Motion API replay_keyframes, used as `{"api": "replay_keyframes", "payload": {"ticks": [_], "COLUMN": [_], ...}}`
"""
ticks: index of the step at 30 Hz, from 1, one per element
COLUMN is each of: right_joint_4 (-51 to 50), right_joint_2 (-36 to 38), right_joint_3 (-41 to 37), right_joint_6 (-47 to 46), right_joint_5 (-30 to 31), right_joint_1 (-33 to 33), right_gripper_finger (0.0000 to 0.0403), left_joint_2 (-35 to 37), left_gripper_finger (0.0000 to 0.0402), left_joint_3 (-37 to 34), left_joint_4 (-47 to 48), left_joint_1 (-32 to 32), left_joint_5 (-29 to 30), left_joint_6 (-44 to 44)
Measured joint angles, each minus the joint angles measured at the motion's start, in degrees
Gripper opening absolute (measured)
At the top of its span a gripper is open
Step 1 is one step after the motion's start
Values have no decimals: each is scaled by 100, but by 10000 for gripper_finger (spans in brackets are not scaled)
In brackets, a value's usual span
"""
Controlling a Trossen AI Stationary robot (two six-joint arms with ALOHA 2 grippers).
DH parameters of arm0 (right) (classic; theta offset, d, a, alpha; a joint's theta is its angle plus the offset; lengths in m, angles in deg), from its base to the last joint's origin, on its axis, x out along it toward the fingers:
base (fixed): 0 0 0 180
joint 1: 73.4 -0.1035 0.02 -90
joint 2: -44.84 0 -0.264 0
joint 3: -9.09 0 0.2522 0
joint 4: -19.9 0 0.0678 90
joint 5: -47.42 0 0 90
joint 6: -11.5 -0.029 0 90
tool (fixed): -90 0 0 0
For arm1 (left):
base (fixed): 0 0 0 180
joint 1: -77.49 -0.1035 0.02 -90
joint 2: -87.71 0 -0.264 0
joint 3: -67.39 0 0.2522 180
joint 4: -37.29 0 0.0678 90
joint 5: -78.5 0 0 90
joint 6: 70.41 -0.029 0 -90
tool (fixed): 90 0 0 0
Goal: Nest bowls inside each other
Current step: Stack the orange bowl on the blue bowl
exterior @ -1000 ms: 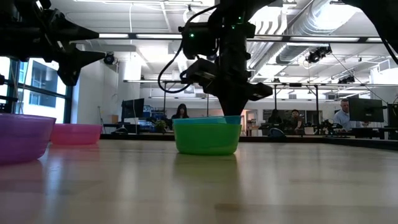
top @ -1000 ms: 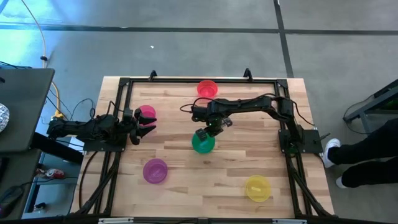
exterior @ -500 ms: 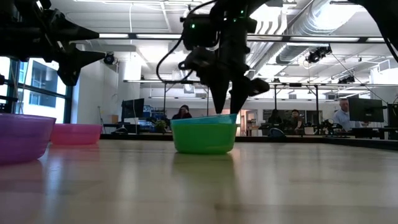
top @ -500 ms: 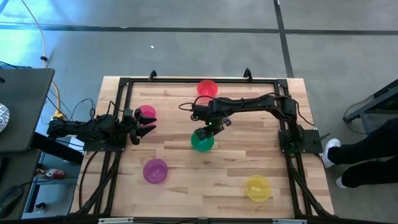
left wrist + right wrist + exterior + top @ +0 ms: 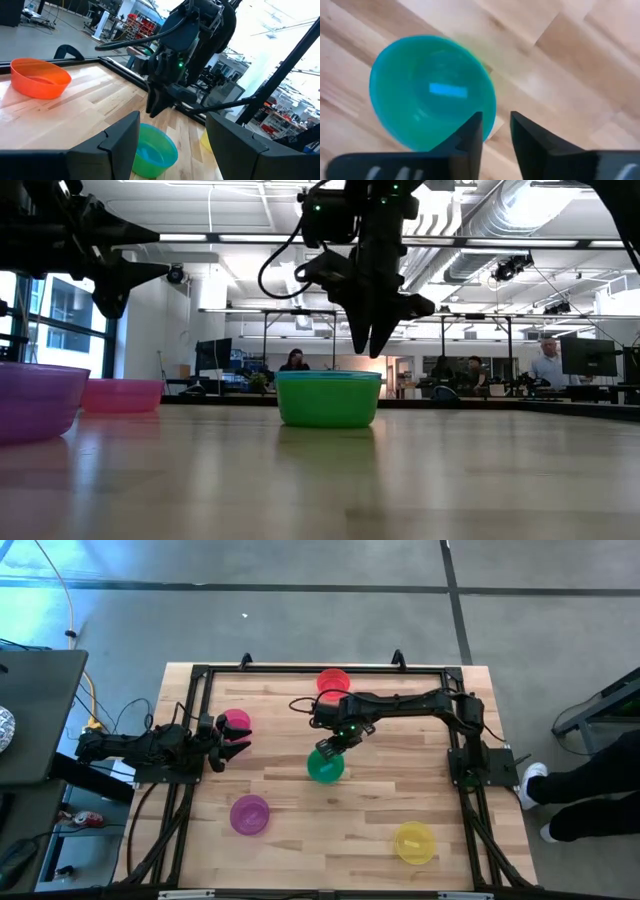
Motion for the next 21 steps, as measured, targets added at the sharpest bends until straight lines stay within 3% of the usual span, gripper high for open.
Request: {"api": "replay_keyframes", "payload": {"ticks": [6,13,16,21], "right_joint_4": [306,553,839,2115], "right_joint_2": [0,0,0,0], "right_joint_3": [0,0,0,0], "right_joint_6": [621,1287,1493,1819], "right_joint_5": [610,807,220,-1560], "right_joint_1": [206,749,1038,1415], "right_gripper_finger": [61,83,100,120], "left_joint_2": [0,0,1,0], "left_gripper_finger": [216,216,216,216], "left_joint_3": [0,0,0,0], "left_joint_4": [0,-25,-39,-42], "left_joint_1": [0,0,0,0], "left_joint_5": [7,140,274,367], "left_joint_6": [1,3,-7,-48]}}
